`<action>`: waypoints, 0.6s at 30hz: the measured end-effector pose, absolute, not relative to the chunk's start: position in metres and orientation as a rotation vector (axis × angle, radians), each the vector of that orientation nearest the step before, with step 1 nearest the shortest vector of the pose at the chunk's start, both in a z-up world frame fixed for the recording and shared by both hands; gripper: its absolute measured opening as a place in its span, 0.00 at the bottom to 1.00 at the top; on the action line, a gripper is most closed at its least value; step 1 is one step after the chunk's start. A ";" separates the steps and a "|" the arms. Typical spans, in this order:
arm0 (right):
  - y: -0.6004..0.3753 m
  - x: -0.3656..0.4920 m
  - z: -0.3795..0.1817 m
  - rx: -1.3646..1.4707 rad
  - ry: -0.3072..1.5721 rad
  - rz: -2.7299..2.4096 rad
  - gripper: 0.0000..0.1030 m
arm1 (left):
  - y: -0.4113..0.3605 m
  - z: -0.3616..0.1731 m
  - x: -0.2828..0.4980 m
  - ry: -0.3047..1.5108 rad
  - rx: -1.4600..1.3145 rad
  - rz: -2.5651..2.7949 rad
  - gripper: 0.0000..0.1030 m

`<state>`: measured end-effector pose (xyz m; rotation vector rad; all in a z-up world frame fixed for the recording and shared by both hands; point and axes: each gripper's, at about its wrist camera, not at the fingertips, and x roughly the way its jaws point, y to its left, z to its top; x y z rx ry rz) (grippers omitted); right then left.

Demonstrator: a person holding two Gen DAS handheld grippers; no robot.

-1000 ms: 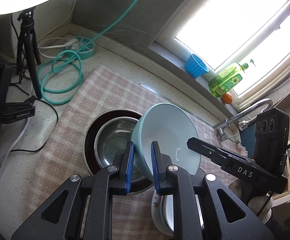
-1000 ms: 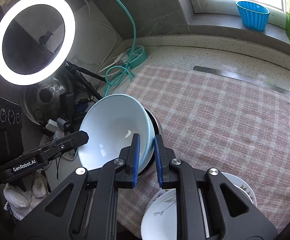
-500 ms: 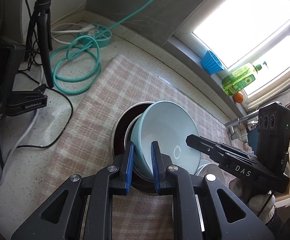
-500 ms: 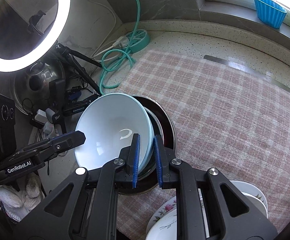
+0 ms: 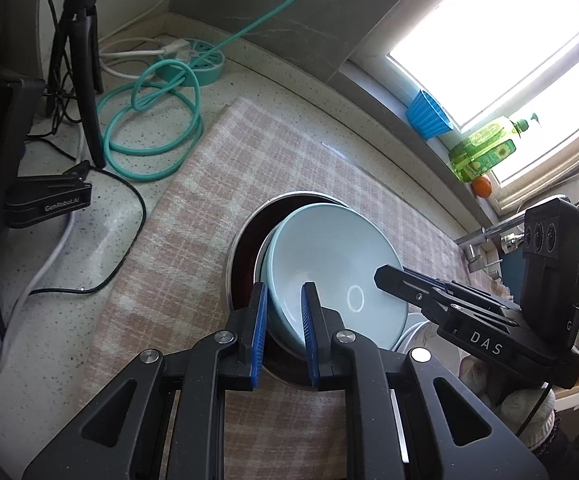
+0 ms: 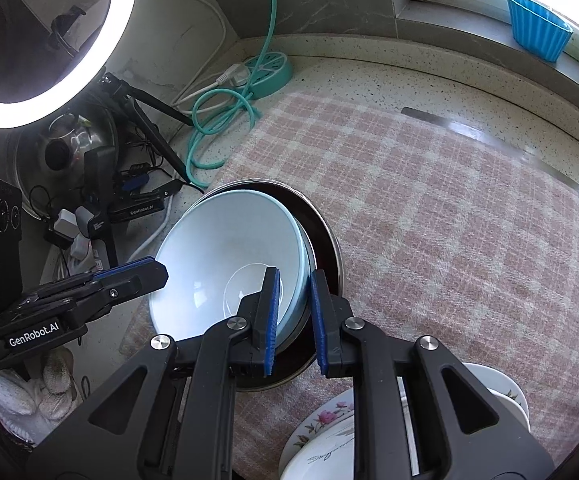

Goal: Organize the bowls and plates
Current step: 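Lift the blue-rimmed bowl and lower it into the red-bottomed bowl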

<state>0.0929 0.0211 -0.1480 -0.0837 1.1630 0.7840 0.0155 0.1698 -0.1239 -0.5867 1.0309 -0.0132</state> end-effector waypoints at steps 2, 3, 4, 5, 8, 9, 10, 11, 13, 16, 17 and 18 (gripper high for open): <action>0.022 0.092 -0.148 -0.090 1.154 0.783 0.16 | 0.170 -0.123 0.015 1.026 -0.584 -0.012 0.15; 0.023 0.091 -0.147 -0.100 1.146 0.785 0.16 | 0.170 -0.123 0.015 1.025 -0.579 -0.011 0.15; 0.024 0.090 -0.147 -0.114 1.137 0.785 0.16 | 0.169 -0.122 0.015 1.023 -0.575 -0.010 0.15; 0.025 0.088 -0.147 -0.129 1.126 0.784 0.16 | 0.168 -0.122 0.015 1.019 -0.571 -0.007 0.15; 0.027 0.083 -0.146 -0.162 1.097 0.778 0.16 | 0.168 -0.121 0.014 1.014 -0.562 -0.003 0.15; 0.028 0.082 -0.146 -0.168 1.090 0.777 0.16 | 0.168 -0.121 0.014 1.012 -0.562 -0.002 0.15; 0.028 0.081 -0.145 -0.170 1.086 0.777 0.16 | 0.168 -0.120 0.013 1.009 -0.563 -0.001 0.15; 0.028 0.080 -0.146 -0.173 1.084 0.774 0.16 | 0.167 -0.119 0.013 1.008 -0.557 0.000 0.15; 0.029 0.080 -0.146 -0.183 1.086 0.769 0.16 | 0.166 -0.119 0.013 1.011 -0.549 -0.003 0.15; 0.027 0.082 -0.146 -0.165 1.107 0.769 0.16 | 0.168 -0.118 0.013 1.011 -0.559 -0.006 0.15; 0.026 0.082 -0.145 -0.154 1.109 0.771 0.16 | 0.169 -0.117 0.013 1.006 -0.565 -0.004 0.15; 0.023 0.082 -0.143 -0.142 1.105 0.775 0.16 | 0.171 -0.115 0.011 0.998 -0.573 -0.003 0.15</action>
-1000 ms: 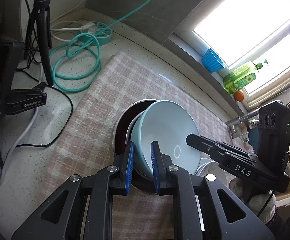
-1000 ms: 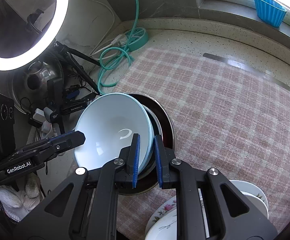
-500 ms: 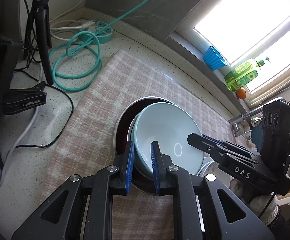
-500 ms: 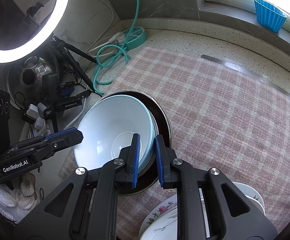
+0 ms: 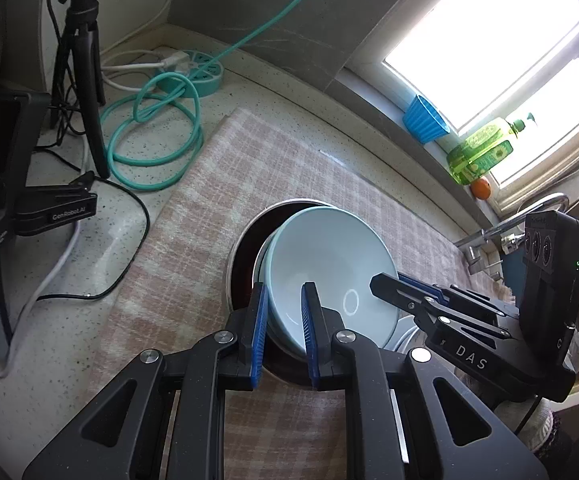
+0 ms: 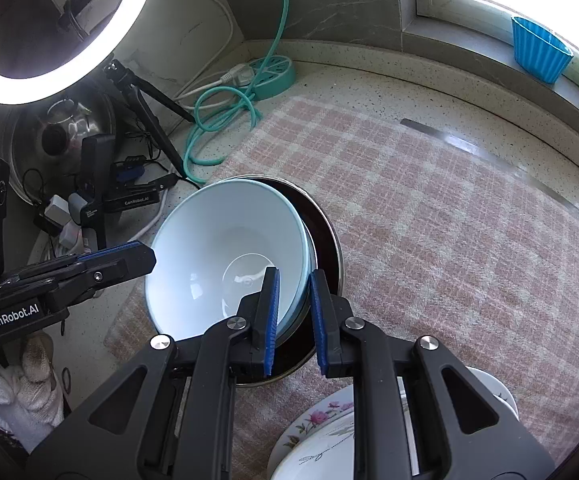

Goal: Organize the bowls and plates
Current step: 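Lift the blue-rimmed bowl and lower it into the red-bottomed bowl, then grip the nested bowls and carry them over the plate stack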

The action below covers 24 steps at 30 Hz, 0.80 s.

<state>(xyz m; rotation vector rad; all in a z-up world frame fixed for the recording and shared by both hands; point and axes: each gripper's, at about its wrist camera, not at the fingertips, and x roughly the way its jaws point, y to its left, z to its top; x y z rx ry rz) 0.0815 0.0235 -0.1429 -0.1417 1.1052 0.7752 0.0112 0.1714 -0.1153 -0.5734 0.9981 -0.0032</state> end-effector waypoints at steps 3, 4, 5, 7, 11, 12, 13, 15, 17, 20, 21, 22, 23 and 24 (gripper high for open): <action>0.015 0.079 -0.134 -0.107 1.083 0.790 0.24 | 0.180 -0.109 0.004 0.970 -0.578 0.013 0.15; 0.011 0.079 -0.131 -0.096 1.074 0.789 0.25 | 0.184 -0.107 0.002 0.962 -0.578 0.021 0.15; 0.008 0.079 -0.128 -0.084 1.069 0.787 0.25 | 0.189 -0.107 0.000 0.958 -0.586 0.030 0.15; 0.000 0.082 -0.124 -0.052 1.066 0.777 0.25 | 0.198 -0.108 -0.004 0.955 -0.608 0.050 0.15; -0.015 0.092 -0.127 0.031 1.099 0.752 0.25 | 0.210 -0.117 -0.010 0.968 -0.649 0.065 0.15; -0.018 0.095 -0.129 0.048 1.111 0.744 0.25 | 0.211 -0.119 -0.010 0.973 -0.655 0.066 0.15; -0.021 0.097 -0.132 0.064 1.123 0.736 0.25 | 0.211 -0.121 -0.011 0.977 -0.661 0.063 0.15; -0.024 0.100 -0.139 0.099 1.149 0.731 0.25 | 0.209 -0.124 -0.010 0.985 -0.674 0.054 0.15; -0.025 0.102 -0.145 0.123 1.172 0.730 0.25 | 0.206 -0.128 -0.009 0.995 -0.686 0.041 0.15; -0.022 0.102 -0.152 0.136 1.193 0.733 0.25 | 0.202 -0.131 -0.006 1.003 -0.692 0.030 0.15; -0.022 0.101 -0.154 0.138 1.195 0.731 0.25 | 0.202 -0.132 -0.005 1.006 -0.690 0.028 0.15; -0.021 0.101 -0.156 0.146 1.199 0.729 0.25 | 0.201 -0.133 -0.005 1.008 -0.690 0.028 0.15; -0.022 0.101 -0.157 0.158 1.205 0.726 0.25 | 0.200 -0.134 -0.004 1.010 -0.691 0.026 0.15; -0.022 0.102 -0.159 0.171 1.213 0.725 0.25 | 0.200 -0.135 -0.003 1.012 -0.694 0.023 0.15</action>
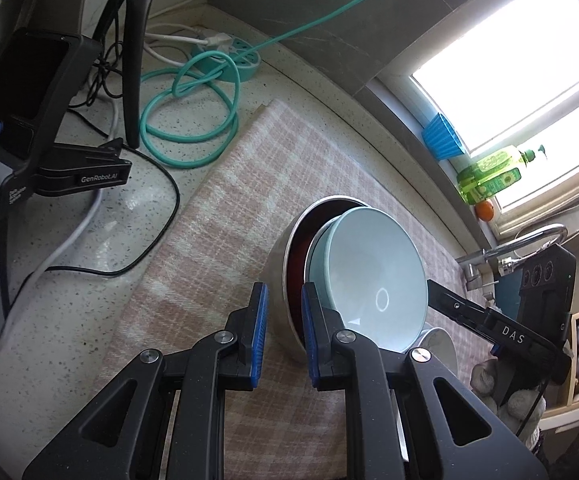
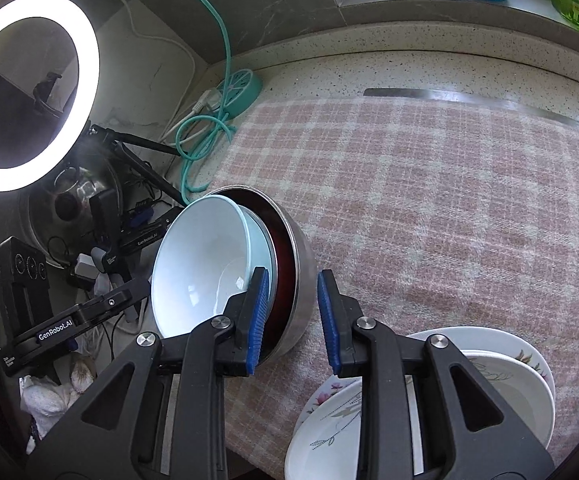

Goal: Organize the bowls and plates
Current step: 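Grip the nested bowls and carry them over the plate stack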

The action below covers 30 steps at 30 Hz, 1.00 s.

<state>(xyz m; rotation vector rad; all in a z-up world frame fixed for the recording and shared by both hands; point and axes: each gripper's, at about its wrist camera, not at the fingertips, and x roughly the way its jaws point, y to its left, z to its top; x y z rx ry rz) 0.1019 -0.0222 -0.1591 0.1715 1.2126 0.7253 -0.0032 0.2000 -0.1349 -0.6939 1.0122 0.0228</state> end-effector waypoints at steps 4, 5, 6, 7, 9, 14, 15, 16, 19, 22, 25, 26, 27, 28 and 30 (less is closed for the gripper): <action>-0.023 0.103 -0.166 0.198 1.236 0.717 0.25 | 0.199 -0.139 0.000 1.023 -0.692 0.017 0.15; -0.023 0.104 -0.168 0.202 1.241 0.714 0.25 | 0.198 -0.139 0.000 1.025 -0.691 0.016 0.15; -0.023 0.104 -0.169 0.208 1.247 0.715 0.25 | 0.197 -0.140 0.001 1.027 -0.684 0.017 0.15; -0.023 0.104 -0.170 0.212 1.253 0.719 0.25 | 0.197 -0.141 0.002 1.030 -0.679 0.018 0.15; -0.021 0.104 -0.173 0.207 1.258 0.718 0.25 | 0.196 -0.144 0.003 1.040 -0.682 0.017 0.15; -0.021 0.107 -0.175 0.228 1.263 0.723 0.18 | 0.196 -0.152 0.008 1.054 -0.679 0.019 0.15; -0.020 0.107 -0.175 0.227 1.264 0.726 0.16 | 0.195 -0.153 0.009 1.056 -0.677 0.017 0.15; -0.020 0.106 -0.175 0.223 1.264 0.730 0.15 | 0.195 -0.154 0.010 1.057 -0.674 0.019 0.15; -0.021 0.107 -0.174 0.231 1.268 0.730 0.14 | 0.195 -0.154 0.011 1.052 -0.674 0.021 0.15; -0.023 0.107 -0.176 0.248 1.281 0.729 0.12 | 0.196 -0.156 0.010 1.051 -0.682 0.018 0.15; -0.022 0.106 -0.175 0.226 1.276 0.721 0.11 | 0.197 -0.156 0.010 1.051 -0.680 0.018 0.15; -0.020 0.105 -0.173 0.194 1.267 0.716 0.11 | 0.197 -0.156 0.010 1.050 -0.679 0.018 0.15; -0.019 0.103 -0.171 0.161 1.261 0.713 0.11 | 0.196 -0.156 0.010 1.051 -0.675 0.017 0.15; -0.016 0.102 -0.170 0.129 1.254 0.710 0.11 | 0.195 -0.155 0.010 1.051 -0.667 0.018 0.15; -0.009 0.100 -0.167 0.076 1.243 0.705 0.11 | 0.194 -0.155 0.011 1.052 -0.658 0.029 0.15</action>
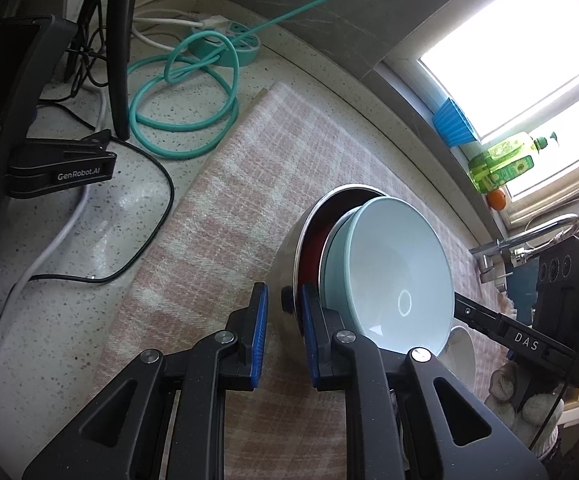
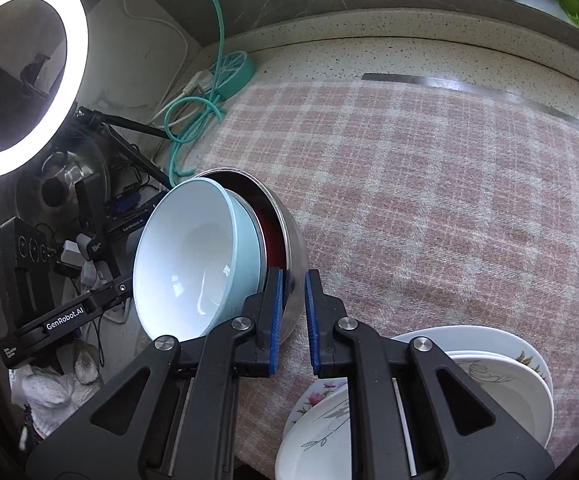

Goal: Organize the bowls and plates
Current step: 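Grip the nested bowls and carry them over the plate stack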

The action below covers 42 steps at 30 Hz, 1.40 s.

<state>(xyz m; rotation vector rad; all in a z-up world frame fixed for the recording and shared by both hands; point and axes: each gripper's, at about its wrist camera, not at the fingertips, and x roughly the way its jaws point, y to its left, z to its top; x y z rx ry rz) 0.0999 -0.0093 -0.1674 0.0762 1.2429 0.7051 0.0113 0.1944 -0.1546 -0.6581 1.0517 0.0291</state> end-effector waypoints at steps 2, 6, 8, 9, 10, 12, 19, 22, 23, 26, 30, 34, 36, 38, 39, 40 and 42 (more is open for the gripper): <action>-0.003 0.098 -0.168 0.036 1.242 0.707 0.11 | 0.194 -0.155 0.013 1.055 -0.653 0.032 0.15; 0.001 0.099 -0.171 0.010 1.246 0.711 0.11 | 0.193 -0.158 0.016 1.066 -0.645 0.028 0.13; -0.001 0.102 -0.172 0.034 1.256 0.713 0.11 | 0.193 -0.158 0.017 1.063 -0.649 0.023 0.11; -0.002 0.102 -0.173 0.042 1.261 0.714 0.11 | 0.193 -0.158 0.018 1.063 -0.644 0.026 0.11; -0.003 0.103 -0.173 0.046 1.264 0.715 0.11 | 0.192 -0.157 0.018 1.063 -0.636 0.029 0.11; -0.003 0.101 -0.173 0.039 1.262 0.718 0.11 | 0.191 -0.156 0.018 1.064 -0.626 0.030 0.10; -0.005 0.099 -0.169 0.058 1.261 0.729 0.11 | 0.190 -0.153 0.016 1.062 -0.620 0.033 0.09; -0.006 0.097 -0.166 0.066 1.254 0.733 0.11 | 0.188 -0.146 0.014 1.047 -0.597 0.036 0.09; -0.007 0.097 -0.164 0.072 1.251 0.732 0.11 | 0.188 -0.144 0.013 1.043 -0.601 0.035 0.09; -0.011 0.093 -0.154 0.089 1.240 0.739 0.11 | 0.186 -0.134 0.010 1.027 -0.603 0.031 0.09; -0.023 0.082 -0.134 0.095 1.209 0.749 0.11 | 0.178 -0.115 0.004 0.999 -0.592 0.003 0.09; -0.046 0.069 -0.111 0.108 1.167 0.741 0.11 | 0.161 -0.094 0.000 0.970 -0.565 -0.043 0.09; -0.061 0.064 -0.103 0.128 1.156 0.732 0.11 | 0.151 -0.085 -0.002 0.957 -0.551 -0.070 0.10; -0.077 0.056 -0.094 0.136 1.135 0.716 0.11 | 0.139 -0.078 -0.001 0.953 -0.540 -0.106 0.10; -0.085 0.052 -0.092 0.137 1.125 0.706 0.11 | 0.133 -0.076 -0.001 0.955 -0.536 -0.125 0.10; -0.094 0.049 -0.089 0.143 1.117 0.693 0.11 | 0.126 -0.075 -0.001 0.958 -0.529 -0.146 0.10; -0.113 0.041 -0.085 0.173 1.110 0.666 0.11 | 0.112 -0.072 0.000 0.966 -0.507 -0.182 0.10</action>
